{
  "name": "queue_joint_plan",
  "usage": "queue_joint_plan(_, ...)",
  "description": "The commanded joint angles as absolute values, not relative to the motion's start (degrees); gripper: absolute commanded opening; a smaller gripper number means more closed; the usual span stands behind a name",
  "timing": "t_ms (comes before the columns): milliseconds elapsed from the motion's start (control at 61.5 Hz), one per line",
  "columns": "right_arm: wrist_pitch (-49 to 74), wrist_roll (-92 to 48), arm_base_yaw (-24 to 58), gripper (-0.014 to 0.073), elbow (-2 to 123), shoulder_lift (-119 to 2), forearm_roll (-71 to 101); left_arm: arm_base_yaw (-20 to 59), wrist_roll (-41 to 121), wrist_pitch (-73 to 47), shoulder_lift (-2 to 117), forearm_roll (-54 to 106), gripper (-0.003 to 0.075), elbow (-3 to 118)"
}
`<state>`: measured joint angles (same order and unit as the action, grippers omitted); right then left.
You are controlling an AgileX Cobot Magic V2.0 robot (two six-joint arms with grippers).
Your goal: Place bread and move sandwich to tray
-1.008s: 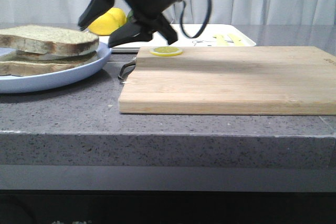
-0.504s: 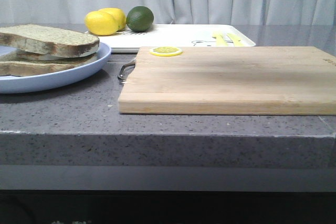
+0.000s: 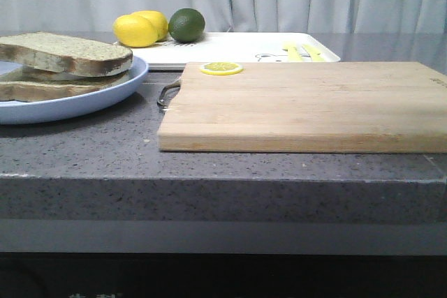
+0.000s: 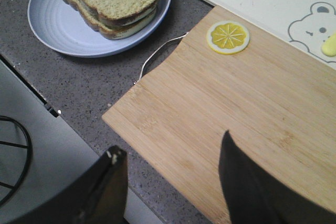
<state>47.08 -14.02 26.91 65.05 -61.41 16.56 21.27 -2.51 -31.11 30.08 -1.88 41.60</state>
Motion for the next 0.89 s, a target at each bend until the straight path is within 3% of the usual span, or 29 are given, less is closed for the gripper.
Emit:
queue_joint_plan(0, 42.18, -13.97, 26.63, 0.0416, 63.83, -57.23, 15.79, 21.76, -2.59, -27.06, 30.75, -1.59, 0.0417, 43.11)
queue_joint_plan(666, 38.13, -13.97, 26.63, 0.0416, 49.99, -38.76, 14.14, 21.76, -3.3, -28.11, 30.75, -1.59, 0.0417, 43.93)
queue_joint_plan(878, 38.59, -13.97, 26.63, 0.0416, 49.99, -38.77, 14.14, 21.76, -6.19, -39.32, 33.61, -2.24, 0.0417, 50.73)
